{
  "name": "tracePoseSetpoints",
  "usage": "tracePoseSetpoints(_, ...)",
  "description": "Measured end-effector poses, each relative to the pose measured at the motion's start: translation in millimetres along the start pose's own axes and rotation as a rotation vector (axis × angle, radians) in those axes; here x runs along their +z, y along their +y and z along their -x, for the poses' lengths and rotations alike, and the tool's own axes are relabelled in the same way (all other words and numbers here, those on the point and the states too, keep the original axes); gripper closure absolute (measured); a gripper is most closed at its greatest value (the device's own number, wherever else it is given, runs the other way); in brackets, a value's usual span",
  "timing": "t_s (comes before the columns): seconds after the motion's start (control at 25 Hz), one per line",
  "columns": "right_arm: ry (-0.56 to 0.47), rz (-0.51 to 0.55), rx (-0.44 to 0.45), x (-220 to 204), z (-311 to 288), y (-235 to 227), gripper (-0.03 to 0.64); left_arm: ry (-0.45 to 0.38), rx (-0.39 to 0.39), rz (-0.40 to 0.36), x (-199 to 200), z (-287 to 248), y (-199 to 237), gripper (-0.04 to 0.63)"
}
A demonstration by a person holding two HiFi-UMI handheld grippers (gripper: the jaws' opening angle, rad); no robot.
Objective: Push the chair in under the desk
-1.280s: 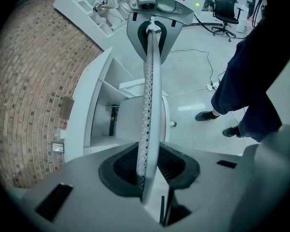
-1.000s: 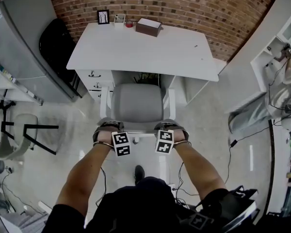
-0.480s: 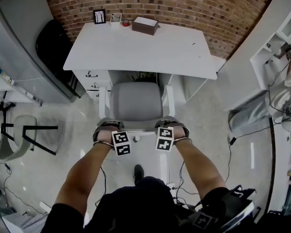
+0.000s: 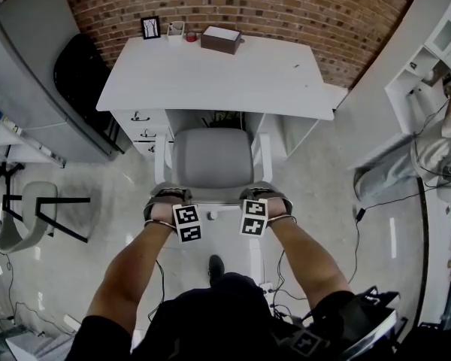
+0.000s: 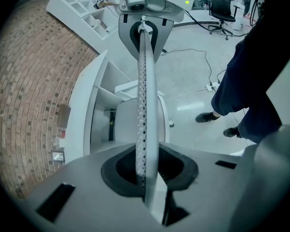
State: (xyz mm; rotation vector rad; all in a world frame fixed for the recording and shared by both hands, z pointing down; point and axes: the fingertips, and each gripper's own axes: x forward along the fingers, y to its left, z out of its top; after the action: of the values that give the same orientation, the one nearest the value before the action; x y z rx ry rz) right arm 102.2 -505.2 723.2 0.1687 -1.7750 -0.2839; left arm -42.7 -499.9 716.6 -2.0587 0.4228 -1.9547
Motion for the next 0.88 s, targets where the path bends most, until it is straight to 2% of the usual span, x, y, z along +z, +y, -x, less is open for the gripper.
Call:
tracePoseSetpoints(0.32,0.001,-0.007,-0.035,-11,0,-9,0.578,0.004,-0.001,-0.015,9,-5,10,0.528)
tracePoseSetpoints(0.48,-0.008,-0.031,-0.022,-10,-2,-15,0.580,0.010,0.009,-0.026,8,-9,18,0.528)
tracePoseSetpoints(0.68,-0.016,-0.032,-0.045,-12,-7,-24,0.584,0.040,-0.033,-0.017,7,-14,23,0.532)
tracePoseSetpoints(0.88,-0.012,-0.040,-0.029,-13,-11,-32,0.584,0.047,-0.019,-0.020,7,-19,31,0.532)
